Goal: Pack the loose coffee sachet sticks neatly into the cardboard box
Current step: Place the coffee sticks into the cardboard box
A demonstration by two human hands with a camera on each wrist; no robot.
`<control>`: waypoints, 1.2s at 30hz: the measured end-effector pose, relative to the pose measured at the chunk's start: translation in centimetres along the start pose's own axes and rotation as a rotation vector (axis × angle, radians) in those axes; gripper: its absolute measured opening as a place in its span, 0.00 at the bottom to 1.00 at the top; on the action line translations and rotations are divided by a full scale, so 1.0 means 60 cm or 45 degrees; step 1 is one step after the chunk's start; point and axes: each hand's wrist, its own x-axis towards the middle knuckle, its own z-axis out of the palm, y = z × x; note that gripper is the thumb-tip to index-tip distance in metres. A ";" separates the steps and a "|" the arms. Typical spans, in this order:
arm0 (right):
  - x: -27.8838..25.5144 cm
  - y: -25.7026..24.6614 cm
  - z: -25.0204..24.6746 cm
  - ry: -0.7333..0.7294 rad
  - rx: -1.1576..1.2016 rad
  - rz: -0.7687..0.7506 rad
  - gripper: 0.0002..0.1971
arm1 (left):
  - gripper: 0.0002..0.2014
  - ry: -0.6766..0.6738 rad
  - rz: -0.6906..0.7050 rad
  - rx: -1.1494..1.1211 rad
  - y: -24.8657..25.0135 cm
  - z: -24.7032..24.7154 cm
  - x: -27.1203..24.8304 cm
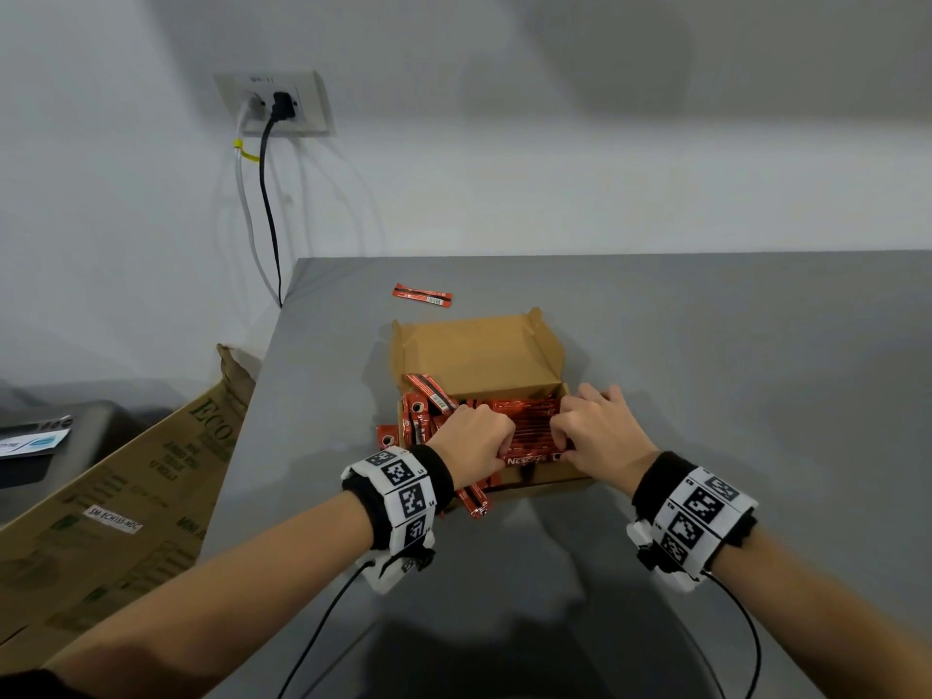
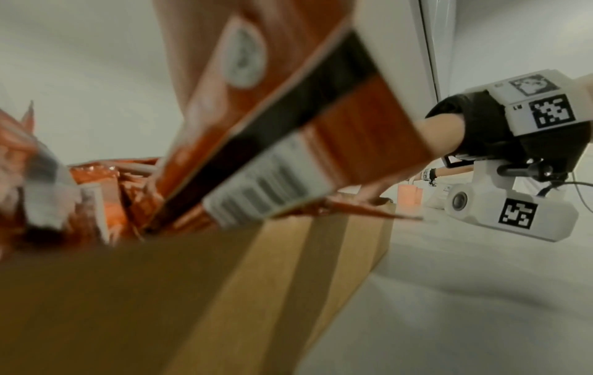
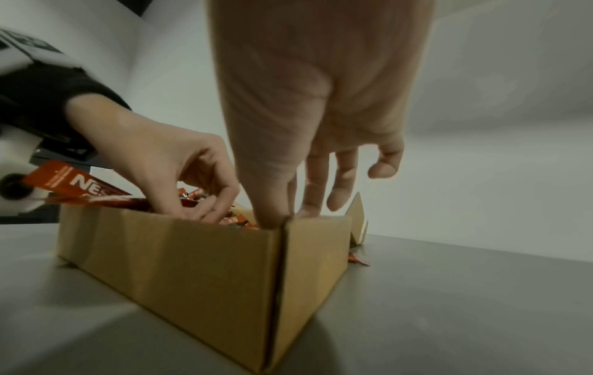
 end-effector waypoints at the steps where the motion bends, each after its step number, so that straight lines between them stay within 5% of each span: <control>1: -0.002 0.003 0.002 0.008 -0.007 0.009 0.05 | 0.03 -0.007 -0.006 0.021 0.000 0.002 0.001; 21: -0.007 0.008 -0.004 0.013 0.037 0.019 0.07 | 0.04 -0.013 0.037 -0.101 0.001 -0.013 -0.006; 28: -0.012 0.013 -0.009 0.096 0.134 0.051 0.13 | 0.07 0.267 -0.066 -0.127 -0.042 -0.055 -0.007; 33: -0.006 -0.005 -0.007 0.122 0.197 0.011 0.10 | 0.20 -0.093 -0.085 0.144 -0.071 -0.054 -0.006; 36: -0.004 -0.012 -0.002 0.121 0.206 -0.011 0.10 | 0.22 -0.120 -0.044 0.142 -0.074 -0.064 -0.008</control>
